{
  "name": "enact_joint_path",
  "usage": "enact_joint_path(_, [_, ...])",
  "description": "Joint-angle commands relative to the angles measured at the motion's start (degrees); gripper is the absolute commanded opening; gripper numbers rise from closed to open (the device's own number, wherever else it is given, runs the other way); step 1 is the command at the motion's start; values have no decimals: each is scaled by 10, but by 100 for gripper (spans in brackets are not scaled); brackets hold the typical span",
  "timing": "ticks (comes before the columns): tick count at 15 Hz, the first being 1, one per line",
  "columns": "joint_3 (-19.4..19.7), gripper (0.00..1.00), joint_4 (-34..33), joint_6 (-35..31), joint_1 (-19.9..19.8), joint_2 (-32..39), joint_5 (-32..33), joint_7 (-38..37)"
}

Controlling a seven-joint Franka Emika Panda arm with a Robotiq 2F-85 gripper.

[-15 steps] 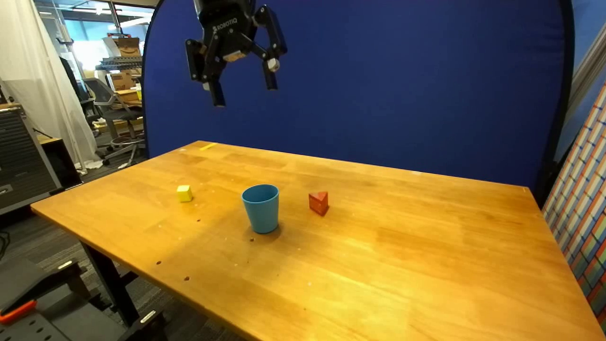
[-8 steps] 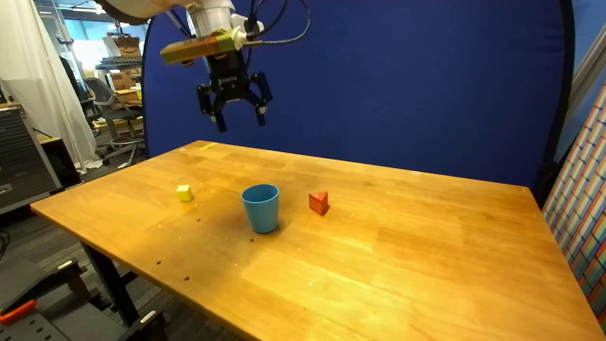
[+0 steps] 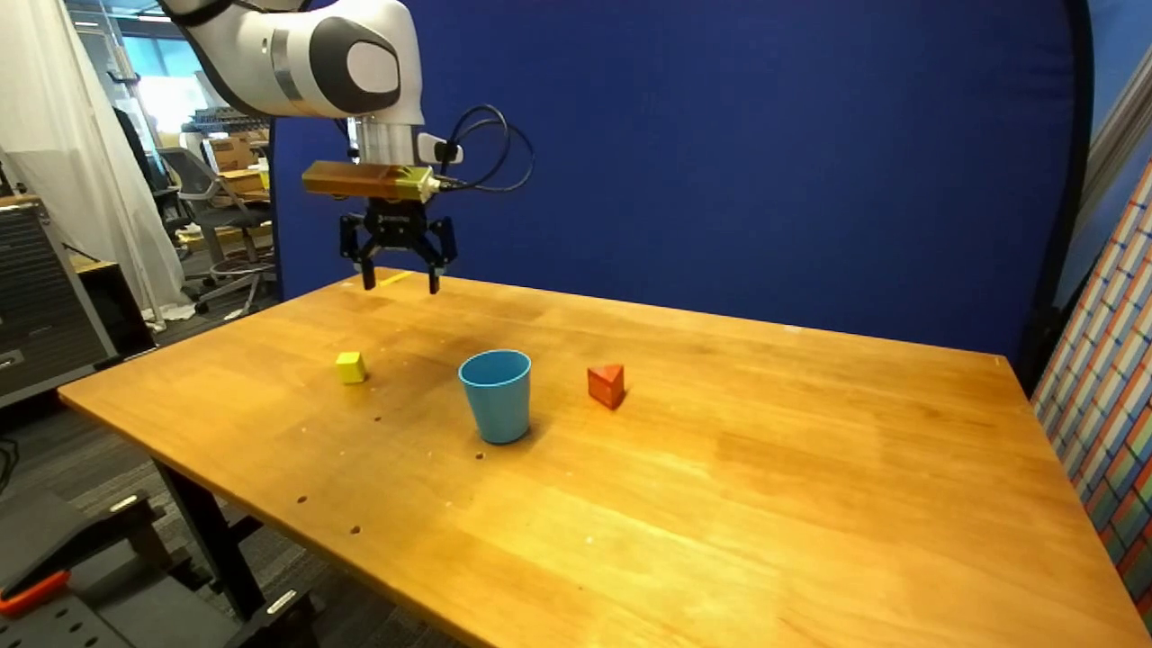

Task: Pick up the yellow block and put it inside the light blue cup

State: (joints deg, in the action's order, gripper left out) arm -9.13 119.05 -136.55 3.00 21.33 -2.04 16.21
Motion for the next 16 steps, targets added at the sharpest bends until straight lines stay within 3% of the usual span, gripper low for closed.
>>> enact_joint_path(1, [-22, 100, -31, 30, -8, 29, -56, 18])
enact_joint_path(8, [8, 100, -36, 8, 33, 90, -27, -107])
enact_joint_path(16, [-4, 100, -52, 32, 45, 127, -52, -162])
